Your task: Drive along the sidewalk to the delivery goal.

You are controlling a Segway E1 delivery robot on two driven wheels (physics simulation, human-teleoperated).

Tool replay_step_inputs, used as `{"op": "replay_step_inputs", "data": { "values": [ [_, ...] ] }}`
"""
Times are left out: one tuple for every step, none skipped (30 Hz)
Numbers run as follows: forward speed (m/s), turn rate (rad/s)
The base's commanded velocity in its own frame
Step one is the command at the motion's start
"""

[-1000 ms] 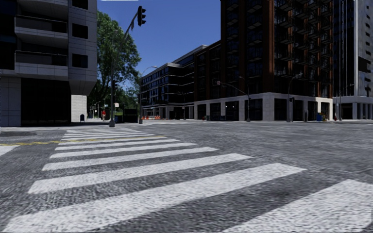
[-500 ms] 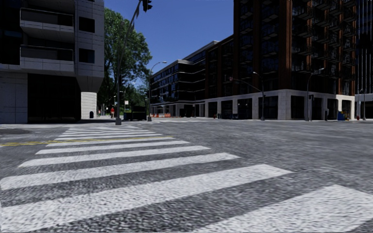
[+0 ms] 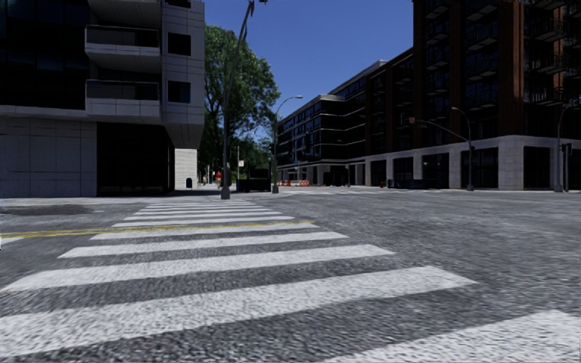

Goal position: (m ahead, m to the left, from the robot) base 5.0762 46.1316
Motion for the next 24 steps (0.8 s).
{"op": "replay_step_inputs", "data": {
  "values": [
    [2.00, 0.46],
    [2.00, 0.46],
    [2.00, 0.46],
    [2.00, 0.46],
    [2.00, 0.46],
    [2.00, 0.46],
    [2.00, 0.46],
    [2.00, 0.46],
    [2.00, 0.46],
    [2.00, 0.46],
    [2.00, 0.46],
    [2.00, 0.46],
    [2.00, 0.46],
    [2.00, 0.46],
    [2.00, 0.46],
    [2.00, 0.46],
    [2.00, 0.44],
    [2.00, 0.34],
    [2.00, 0.34],
    [2.00, 0.21],
    [2.00, 0.00],
    [2.00, 0.00],
    [2.00, 0.00],
    [2.00, 0.00]
  ]
}}
